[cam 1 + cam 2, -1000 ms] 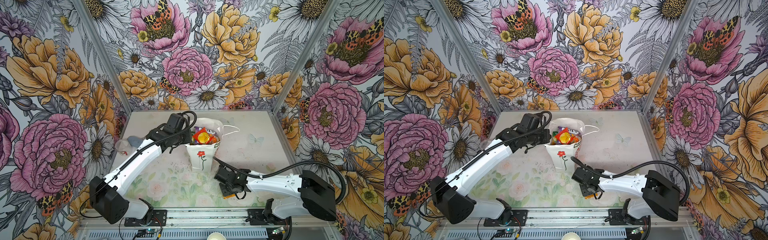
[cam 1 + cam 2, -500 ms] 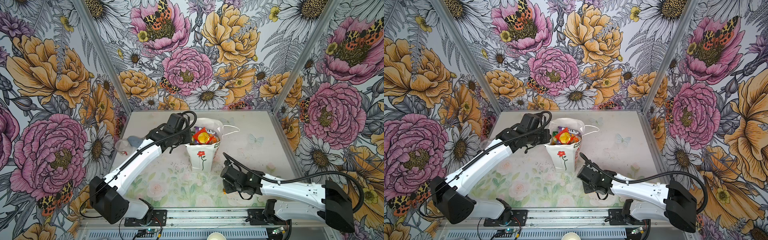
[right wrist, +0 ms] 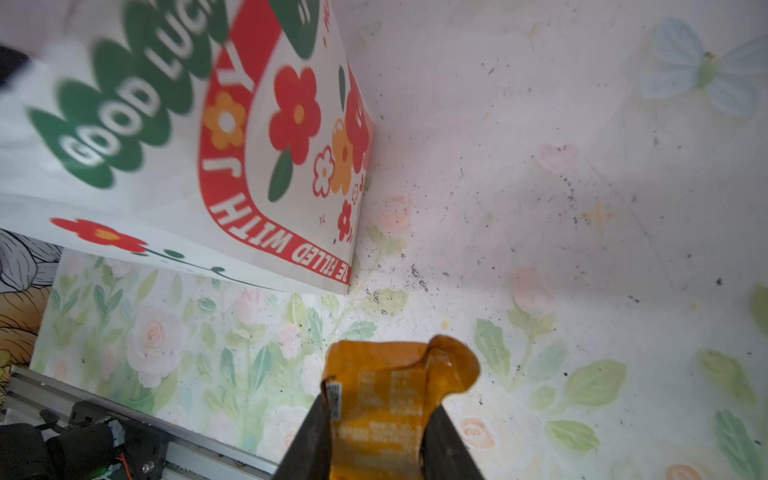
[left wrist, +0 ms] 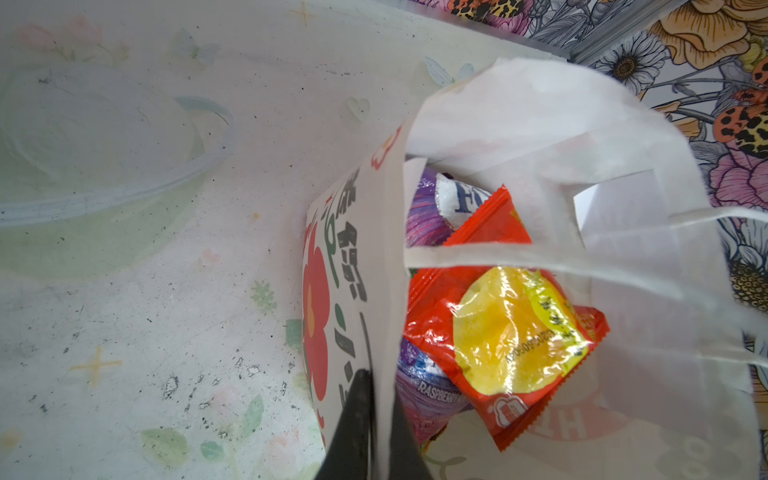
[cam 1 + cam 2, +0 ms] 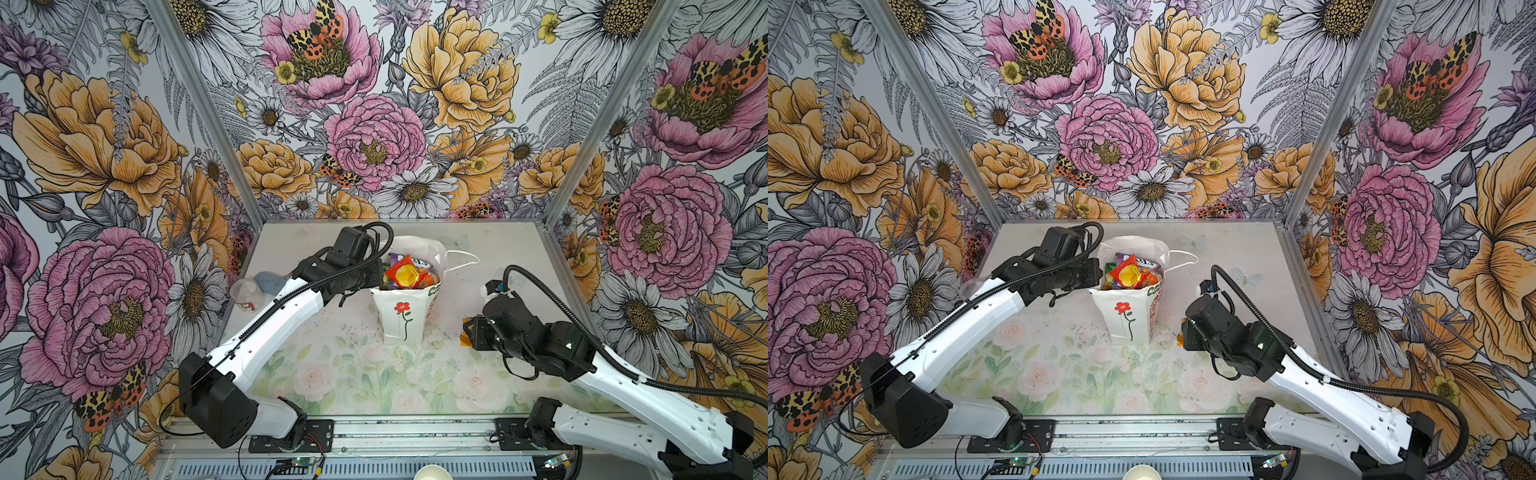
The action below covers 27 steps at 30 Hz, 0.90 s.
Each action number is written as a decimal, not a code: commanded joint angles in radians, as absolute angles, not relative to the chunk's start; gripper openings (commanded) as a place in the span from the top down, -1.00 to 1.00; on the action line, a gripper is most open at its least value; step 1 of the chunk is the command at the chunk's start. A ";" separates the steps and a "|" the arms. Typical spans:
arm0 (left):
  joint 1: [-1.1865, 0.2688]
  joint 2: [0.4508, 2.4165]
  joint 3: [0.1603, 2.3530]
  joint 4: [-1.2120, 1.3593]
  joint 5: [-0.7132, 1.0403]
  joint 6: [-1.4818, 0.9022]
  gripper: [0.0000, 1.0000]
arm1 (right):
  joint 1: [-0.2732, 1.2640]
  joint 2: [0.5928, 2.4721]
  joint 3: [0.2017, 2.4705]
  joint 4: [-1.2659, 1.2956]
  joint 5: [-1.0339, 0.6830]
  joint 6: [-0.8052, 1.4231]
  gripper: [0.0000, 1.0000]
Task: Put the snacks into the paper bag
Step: 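Lift the orange packet and carry it over the paper bag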
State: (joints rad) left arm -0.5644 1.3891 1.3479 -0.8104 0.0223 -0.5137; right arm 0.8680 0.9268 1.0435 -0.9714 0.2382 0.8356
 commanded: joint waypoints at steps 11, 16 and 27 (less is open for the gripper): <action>-0.549 1.369 1.359 -0.767 0.051 -0.493 0.84 | 0.846 1.172 1.541 -1.042 0.302 0.668 0.45; -0.554 1.367 1.360 -0.767 0.048 -0.494 0.83 | 0.845 1.306 1.662 -1.032 0.293 0.648 0.46; -0.552 1.361 1.358 -0.767 0.048 -0.491 0.83 | 0.845 1.608 1.886 -1.028 0.187 0.609 0.46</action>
State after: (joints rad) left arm -0.5587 1.3891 1.3479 -0.8093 0.0303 -0.5137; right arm 0.8501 1.5692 1.8347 -1.0378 0.2253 0.6315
